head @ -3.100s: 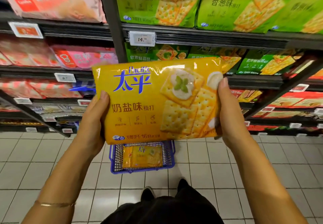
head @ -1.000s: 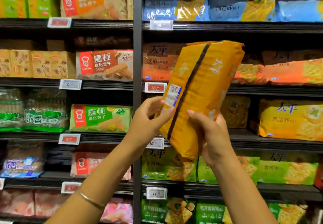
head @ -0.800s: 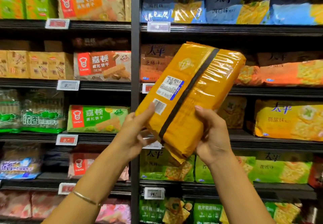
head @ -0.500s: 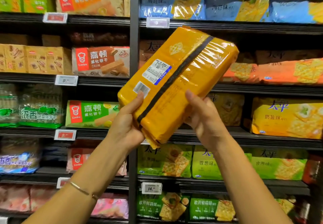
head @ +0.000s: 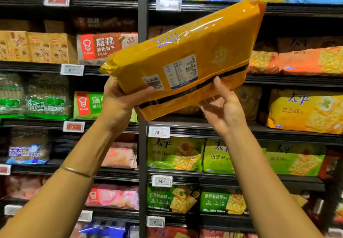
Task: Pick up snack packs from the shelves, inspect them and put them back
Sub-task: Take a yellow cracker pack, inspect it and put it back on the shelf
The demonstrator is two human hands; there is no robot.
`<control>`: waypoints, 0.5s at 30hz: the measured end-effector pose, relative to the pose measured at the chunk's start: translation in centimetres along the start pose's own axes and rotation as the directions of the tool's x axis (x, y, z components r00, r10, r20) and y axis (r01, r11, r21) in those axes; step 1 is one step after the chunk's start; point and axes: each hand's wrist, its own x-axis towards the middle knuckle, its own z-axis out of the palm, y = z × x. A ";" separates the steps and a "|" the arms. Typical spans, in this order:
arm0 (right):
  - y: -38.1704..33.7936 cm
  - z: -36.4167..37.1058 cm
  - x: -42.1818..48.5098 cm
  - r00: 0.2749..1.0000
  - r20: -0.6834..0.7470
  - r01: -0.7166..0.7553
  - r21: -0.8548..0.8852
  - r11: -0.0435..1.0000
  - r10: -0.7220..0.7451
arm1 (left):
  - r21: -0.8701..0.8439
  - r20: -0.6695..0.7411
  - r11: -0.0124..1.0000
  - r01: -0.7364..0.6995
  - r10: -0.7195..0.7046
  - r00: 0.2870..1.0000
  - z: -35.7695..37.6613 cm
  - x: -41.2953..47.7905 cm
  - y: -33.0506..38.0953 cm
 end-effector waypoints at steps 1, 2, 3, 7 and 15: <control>0.1 -0.4 0.0 1.000 0.011 0.000 -0.016 1.000 0.000 | -0.005 0.007 1.000 -0.005 0.005 1.000 -0.2 0.0 0.2; 0.1 -0.6 0.0 1.000 0.020 0.001 -0.038 0.999 0.000 | -0.001 0.019 1.000 -0.012 0.012 1.000 -0.4 0.0 0.4; 0.0 -0.7 -0.1 1.000 0.026 0.003 -0.062 0.998 -0.001 | 0.006 0.035 1.000 -0.016 0.016 0.999 -0.7 0.1 0.5; 0.1 -0.3 -0.2 0.997 -0.040 0.060 -0.239 0.969 -0.072 | 0.054 -0.011 0.999 -0.003 0.004 1.000 -0.7 -0.1 1.5; 4.9 -0.1 -3.1 0.807 0.102 0.311 -0.911 0.272 -0.581 | 0.454 0.043 0.833 -0.317 0.335 0.941 2.6 -1.9 3.9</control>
